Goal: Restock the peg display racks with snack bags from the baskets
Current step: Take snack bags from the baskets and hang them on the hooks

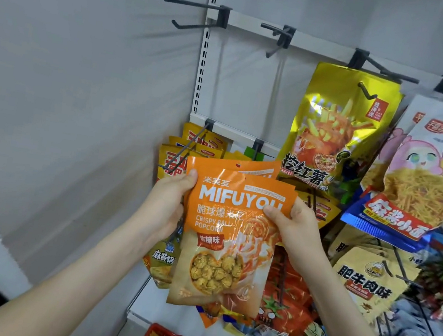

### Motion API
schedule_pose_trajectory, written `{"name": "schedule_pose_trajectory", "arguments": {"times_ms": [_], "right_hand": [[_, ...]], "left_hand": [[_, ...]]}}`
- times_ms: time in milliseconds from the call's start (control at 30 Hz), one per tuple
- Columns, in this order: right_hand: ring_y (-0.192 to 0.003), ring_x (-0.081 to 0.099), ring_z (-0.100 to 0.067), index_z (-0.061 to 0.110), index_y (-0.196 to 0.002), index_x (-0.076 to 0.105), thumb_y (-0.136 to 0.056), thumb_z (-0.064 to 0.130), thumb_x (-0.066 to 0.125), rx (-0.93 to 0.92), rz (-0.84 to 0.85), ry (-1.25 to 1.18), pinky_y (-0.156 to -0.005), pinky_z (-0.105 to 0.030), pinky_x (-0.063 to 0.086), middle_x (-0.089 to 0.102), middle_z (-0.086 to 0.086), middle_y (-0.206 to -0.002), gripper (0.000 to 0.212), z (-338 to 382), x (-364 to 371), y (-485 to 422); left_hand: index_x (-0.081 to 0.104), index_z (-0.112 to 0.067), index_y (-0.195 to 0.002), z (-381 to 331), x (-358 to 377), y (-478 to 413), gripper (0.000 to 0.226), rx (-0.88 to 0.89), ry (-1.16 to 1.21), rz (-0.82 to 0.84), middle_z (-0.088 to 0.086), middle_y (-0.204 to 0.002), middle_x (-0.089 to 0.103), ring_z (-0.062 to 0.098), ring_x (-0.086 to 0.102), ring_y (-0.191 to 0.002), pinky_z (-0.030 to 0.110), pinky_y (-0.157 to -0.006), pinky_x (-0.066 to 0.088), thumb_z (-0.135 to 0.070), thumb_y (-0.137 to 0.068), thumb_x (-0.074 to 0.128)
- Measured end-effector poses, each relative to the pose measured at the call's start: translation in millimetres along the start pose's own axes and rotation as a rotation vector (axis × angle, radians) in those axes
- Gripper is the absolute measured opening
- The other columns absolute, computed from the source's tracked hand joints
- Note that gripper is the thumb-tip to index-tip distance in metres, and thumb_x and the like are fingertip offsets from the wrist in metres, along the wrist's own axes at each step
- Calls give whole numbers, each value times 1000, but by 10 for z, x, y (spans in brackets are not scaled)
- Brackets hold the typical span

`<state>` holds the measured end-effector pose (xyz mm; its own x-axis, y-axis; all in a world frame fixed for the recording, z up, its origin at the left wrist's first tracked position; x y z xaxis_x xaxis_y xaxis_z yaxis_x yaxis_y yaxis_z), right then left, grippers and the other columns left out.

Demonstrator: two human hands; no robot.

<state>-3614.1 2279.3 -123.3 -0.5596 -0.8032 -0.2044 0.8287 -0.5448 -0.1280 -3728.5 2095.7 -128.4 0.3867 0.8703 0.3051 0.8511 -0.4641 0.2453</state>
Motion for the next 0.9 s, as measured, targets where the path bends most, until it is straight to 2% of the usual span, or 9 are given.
{"name": "schedule_pose_trajectory", "arguments": {"times_ms": [100,267,367,433,533,667,700,800,900], "right_hand": [[-89,70,-13,24,-106,61,-95,4,54,20,30,-120,-70,-25,56,73,3,-99,25,-10,19,36],[-88,71,-21,13,-107,66,-96,4,50,16,-50,-156,-67,-25,56,74,-4,-96,21,-29,32,1],[-85,71,-18,20,-99,68,-97,9,50,-14,-92,-111,-67,-26,56,75,1,-91,21,2,88,-30],[-83,70,-14,27,-93,69,-99,13,49,-49,-181,-78,-70,-28,57,74,6,-86,25,41,75,-73],[-81,69,-12,29,-87,67,-99,14,48,-97,-300,-1,-73,-29,55,72,7,-83,27,137,-28,-182],[-74,59,-6,24,-84,59,-98,16,50,-233,-291,186,-63,-9,44,63,13,-78,19,479,-44,-351],[-73,58,-7,22,-84,59,-98,17,51,-261,-302,213,-64,-12,46,63,12,-77,17,562,-42,-412],[-80,65,-22,17,-84,63,-93,24,54,-257,-359,176,-77,-41,55,69,0,-80,15,727,-66,-636],[-84,68,-28,15,-84,66,-90,28,57,-234,-365,96,-81,-51,55,72,-4,-83,17,888,-61,-781]], "left_hand": [[63,-6,-116,-10,-7,31,33,-7,-8,-10,11,-99,74,21,72,-84,28,-61,57,-30,-98,50],[64,-7,-115,-30,-52,40,33,-18,-20,-24,10,-98,74,25,72,-89,39,-77,56,-32,-97,52],[65,-9,-110,-96,-95,49,31,10,-12,-26,9,-96,74,24,72,-87,43,-85,55,-33,-98,51],[66,-10,-101,-203,-169,36,28,57,21,-48,6,-84,75,18,72,-75,40,-80,55,-32,-99,48],[65,-10,-93,-440,-340,-7,28,143,57,-109,1,-73,74,13,71,-64,35,-68,52,-29,-100,46],[65,-10,-89,-730,-542,-19,28,264,-4,-141,1,-70,74,11,70,-62,22,-53,53,-25,-101,45],[66,-10,-90,-792,-585,-14,28,289,-16,-151,2,-74,74,13,71,-66,24,-55,54,-26,-101,45],[67,-12,-91,-963,-716,-8,28,368,-22,-211,2,-77,75,16,72,-70,31,-62,52,-29,-100,47],[68,-14,-89,-1085,-817,-5,27,441,-31,-254,1,-75,75,16,72,-69,32,-66,53,-29,-100,48]]}}
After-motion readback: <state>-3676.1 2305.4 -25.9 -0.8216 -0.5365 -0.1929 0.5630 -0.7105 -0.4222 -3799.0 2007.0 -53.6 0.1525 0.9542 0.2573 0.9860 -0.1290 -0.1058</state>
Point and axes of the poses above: each hand's wrist, its own y-axis away from the middle knuckle, its own x-axis out of the palm, z = x × y, the point moved 3 cm from there along -y, towards the middle knuckle
